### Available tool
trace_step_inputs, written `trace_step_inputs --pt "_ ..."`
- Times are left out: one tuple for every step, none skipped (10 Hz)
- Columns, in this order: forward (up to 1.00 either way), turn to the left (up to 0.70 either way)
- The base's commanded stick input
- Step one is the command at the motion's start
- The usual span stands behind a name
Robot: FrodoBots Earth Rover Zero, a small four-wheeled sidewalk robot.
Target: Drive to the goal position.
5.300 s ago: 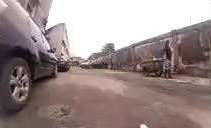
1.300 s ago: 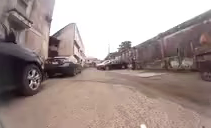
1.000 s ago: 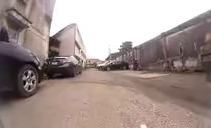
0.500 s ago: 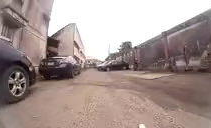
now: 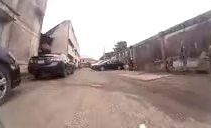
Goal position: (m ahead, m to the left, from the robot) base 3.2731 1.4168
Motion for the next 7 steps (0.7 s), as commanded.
trace_step_inputs --pt "0.7 0.0" --pt "0.7 0.0" --pt "0.7 0.0" --pt "0.7 0.0" --pt "0.7 0.0" --pt "0.7 0.0" --pt "0.7 0.0"
